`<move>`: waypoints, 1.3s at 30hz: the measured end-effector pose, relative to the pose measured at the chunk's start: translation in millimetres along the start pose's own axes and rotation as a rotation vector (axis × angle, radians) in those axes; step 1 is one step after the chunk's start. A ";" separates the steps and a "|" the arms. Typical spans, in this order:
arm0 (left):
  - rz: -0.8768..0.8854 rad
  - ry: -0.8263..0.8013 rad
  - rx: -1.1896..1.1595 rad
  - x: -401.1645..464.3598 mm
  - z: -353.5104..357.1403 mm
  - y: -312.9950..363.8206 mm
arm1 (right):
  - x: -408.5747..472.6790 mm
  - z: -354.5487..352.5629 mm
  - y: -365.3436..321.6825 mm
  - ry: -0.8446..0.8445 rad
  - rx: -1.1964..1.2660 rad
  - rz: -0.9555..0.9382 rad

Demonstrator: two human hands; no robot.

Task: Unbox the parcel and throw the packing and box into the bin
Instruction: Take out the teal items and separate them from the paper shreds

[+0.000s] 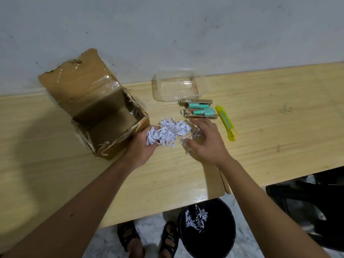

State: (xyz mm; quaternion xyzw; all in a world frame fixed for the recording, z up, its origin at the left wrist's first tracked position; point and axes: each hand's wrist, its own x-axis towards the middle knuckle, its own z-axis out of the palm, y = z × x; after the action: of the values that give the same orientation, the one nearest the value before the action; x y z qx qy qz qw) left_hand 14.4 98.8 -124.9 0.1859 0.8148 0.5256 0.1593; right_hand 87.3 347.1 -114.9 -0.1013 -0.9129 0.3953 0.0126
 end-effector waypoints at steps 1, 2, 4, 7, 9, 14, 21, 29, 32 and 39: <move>0.001 0.001 -0.004 -0.7 0.2 1.5 | 1.4 2.5 -4.1 -0.026 -0.002 -0.010; -0.001 0.002 -0.006 -1.1 0.2 1.9 | 3.7 4.2 -8.0 -0.059 -0.001 -0.025; -0.012 0.000 -0.016 -2.0 0.3 3.3 | 9.6 5.3 -16.8 -0.150 -0.001 -0.057; -0.031 0.022 -0.007 -4.4 0.2 6.7 | 19.6 6.7 -27.8 -0.288 -0.047 -0.110; -0.026 0.047 0.011 -7.5 1.2 8.4 | 24.8 10.4 -30.8 -0.326 -0.067 -0.136; -0.057 0.059 0.037 -22.1 1.0 12.2 | 25.8 22.0 -19.0 -0.252 -0.077 -0.202; 0.020 0.020 0.070 -36.9 -6.8 11.0 | 14.5 21.5 -16.8 -0.192 -0.046 -0.206; 0.000 -0.085 0.025 -47.8 -11.9 2.4 | 4.8 7.3 -22.1 -0.358 -0.036 -0.178; -0.042 -0.109 0.009 -50.4 -15.0 5.1 | 2.0 8.3 -30.7 -0.442 -0.050 -0.174; -0.075 -0.047 -0.019 -41.4 -11.4 9.2 | 22.3 20.4 -43.0 -0.452 -0.123 -0.170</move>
State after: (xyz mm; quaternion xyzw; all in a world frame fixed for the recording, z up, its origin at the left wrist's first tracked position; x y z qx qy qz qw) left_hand 46.8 73.7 -109.3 0.1660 0.8123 0.5224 0.1995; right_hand 55.8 308.1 -99.1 0.0665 -0.9200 0.3492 -0.1650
